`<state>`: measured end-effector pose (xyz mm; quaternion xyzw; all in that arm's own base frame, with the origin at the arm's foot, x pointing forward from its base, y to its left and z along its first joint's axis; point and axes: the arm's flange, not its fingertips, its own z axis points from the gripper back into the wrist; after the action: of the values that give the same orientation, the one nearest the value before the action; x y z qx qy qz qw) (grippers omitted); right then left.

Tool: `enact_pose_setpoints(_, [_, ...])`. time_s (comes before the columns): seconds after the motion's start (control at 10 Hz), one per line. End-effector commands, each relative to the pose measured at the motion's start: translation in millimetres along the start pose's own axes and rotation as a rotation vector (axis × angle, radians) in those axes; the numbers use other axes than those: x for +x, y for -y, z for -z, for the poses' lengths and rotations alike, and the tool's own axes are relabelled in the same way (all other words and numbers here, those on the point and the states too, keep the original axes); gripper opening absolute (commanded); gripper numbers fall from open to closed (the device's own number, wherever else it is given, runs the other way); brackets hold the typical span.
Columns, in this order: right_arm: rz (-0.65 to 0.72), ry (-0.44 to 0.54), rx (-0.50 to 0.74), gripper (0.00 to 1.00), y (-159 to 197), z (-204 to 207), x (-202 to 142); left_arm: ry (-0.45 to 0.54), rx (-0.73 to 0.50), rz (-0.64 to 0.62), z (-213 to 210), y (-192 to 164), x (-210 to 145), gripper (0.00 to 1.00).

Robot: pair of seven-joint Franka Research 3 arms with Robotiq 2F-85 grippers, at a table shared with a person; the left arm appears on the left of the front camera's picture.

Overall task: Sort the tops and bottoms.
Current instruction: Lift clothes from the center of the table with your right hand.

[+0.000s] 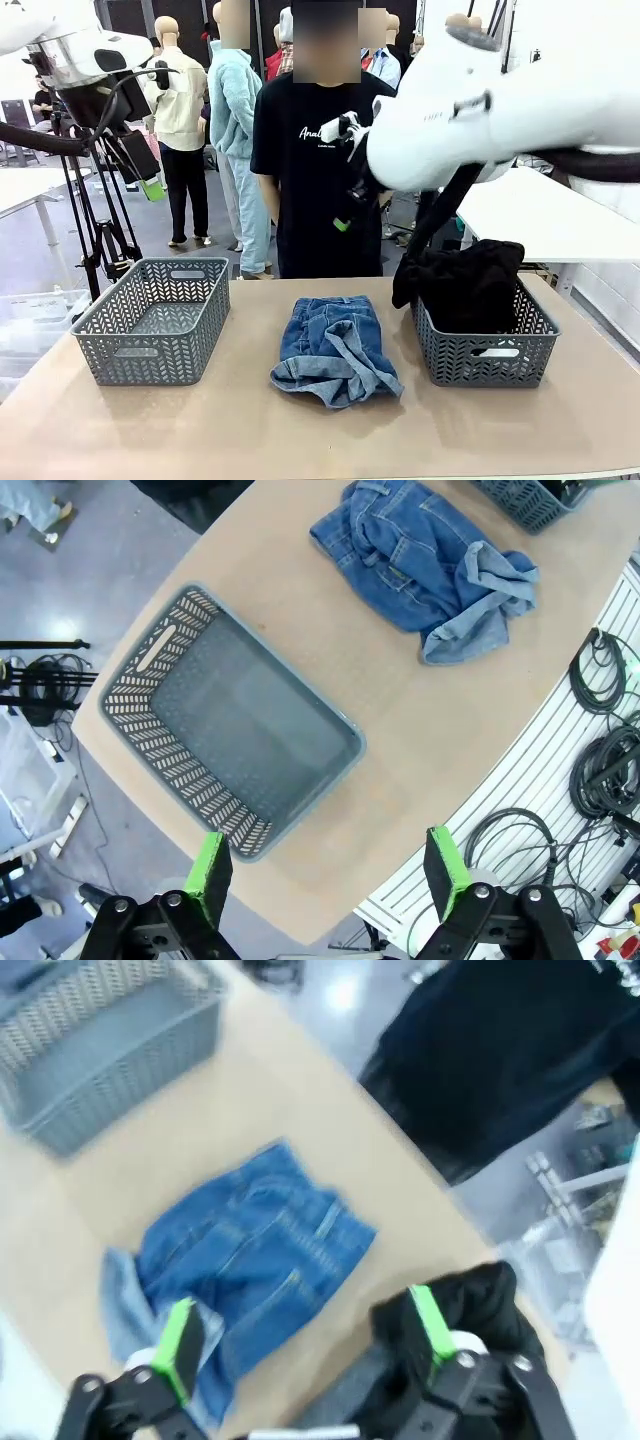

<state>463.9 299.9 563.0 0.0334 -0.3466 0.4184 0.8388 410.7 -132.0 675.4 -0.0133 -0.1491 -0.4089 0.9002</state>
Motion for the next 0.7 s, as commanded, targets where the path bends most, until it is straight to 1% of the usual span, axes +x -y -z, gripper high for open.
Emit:
enact_pose_setpoints(0.0, [0.014,0.013,-0.151,1.00,-8.2,48.1,9.1,-0.008,-0.006,0.003,-3.3,0.0,-0.3,1.00])
enact_pose_setpoints(0.1, [0.019,-0.029,-0.126,1.00,-13.1,68.1,11.9,-0.008,-0.006,0.003,-3.3,0.0,-0.3,1.00])
enact_pose_setpoints(0.2, [0.039,-0.107,-0.086,1.00,-17.1,85.1,14.6,-0.008,-0.006,0.003,-3.3,0.0,-0.3,1.00])
enact_pose_setpoints(0.3, [0.042,-0.152,-0.060,1.00,-22.0,96.6,17.0,-0.008,-0.006,0.003,-3.3,0.0,-0.3,1.00])
enact_pose_setpoints(0.5, [0.061,-0.225,-0.029,1.00,-28.6,109.7,14.1,-0.008,-0.006,0.003,-3.3,0.0,-0.3,1.00])
enact_pose_setpoints(0.6, [0.080,-0.265,-0.022,1.00,-35.6,108.6,6.7,-0.008,-0.006,0.003,-3.3,0.0,-0.3,1.00])
